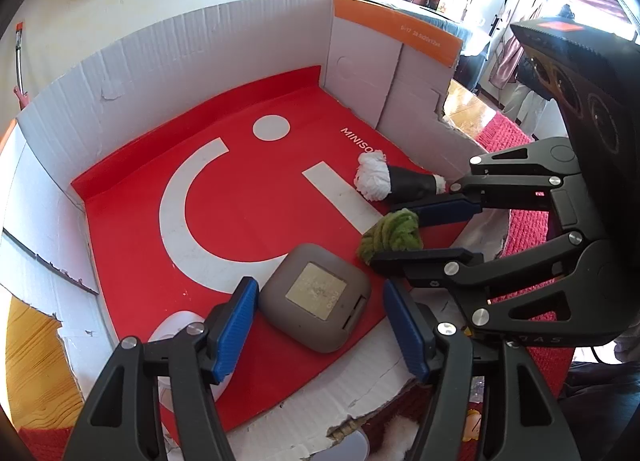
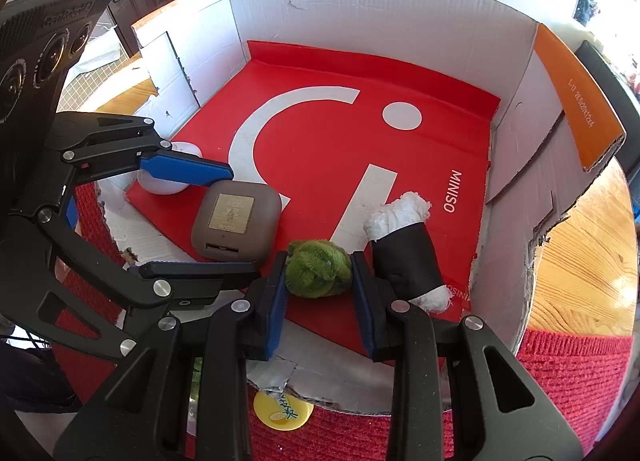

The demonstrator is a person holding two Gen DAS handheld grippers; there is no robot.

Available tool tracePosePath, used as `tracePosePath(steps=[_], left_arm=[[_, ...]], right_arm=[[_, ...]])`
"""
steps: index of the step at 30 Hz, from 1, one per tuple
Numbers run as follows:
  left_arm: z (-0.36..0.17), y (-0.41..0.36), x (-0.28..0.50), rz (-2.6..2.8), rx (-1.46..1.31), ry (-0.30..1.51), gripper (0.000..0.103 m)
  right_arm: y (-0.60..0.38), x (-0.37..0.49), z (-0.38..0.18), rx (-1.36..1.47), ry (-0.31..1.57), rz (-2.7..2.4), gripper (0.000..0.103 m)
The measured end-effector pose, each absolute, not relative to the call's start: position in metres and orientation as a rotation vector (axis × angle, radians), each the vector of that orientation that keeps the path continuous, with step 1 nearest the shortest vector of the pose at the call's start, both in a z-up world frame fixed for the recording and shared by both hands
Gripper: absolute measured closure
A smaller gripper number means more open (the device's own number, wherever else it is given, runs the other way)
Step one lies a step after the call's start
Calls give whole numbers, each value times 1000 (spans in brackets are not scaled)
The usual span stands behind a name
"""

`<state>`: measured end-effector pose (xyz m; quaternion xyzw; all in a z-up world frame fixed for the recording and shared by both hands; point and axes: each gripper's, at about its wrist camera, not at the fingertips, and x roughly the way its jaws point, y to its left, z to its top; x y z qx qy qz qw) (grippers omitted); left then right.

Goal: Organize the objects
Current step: 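Lower and release the grey case and green yarn ball onto the red sheet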

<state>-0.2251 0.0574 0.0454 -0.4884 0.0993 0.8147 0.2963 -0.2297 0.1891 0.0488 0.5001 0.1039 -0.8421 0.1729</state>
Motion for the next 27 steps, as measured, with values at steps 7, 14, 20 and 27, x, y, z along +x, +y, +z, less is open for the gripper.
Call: tracePosePath(steps=[7, 14, 20, 27], left_arm=[[46, 57, -225, 2165, -1301, 263, 36], [46, 57, -225, 2165, -1299, 263, 36], [46, 57, -225, 2165, -1299, 263, 36], [49, 56, -223, 2165, -1294, 255, 35]], right_arm=[[188, -232, 48, 1420, 300, -2387, 73], [189, -234, 47, 1421, 303, -2386, 73], [188, -235, 46, 1421, 303, -2384, 71], [191, -239, 47, 1416, 298, -2395, 61]])
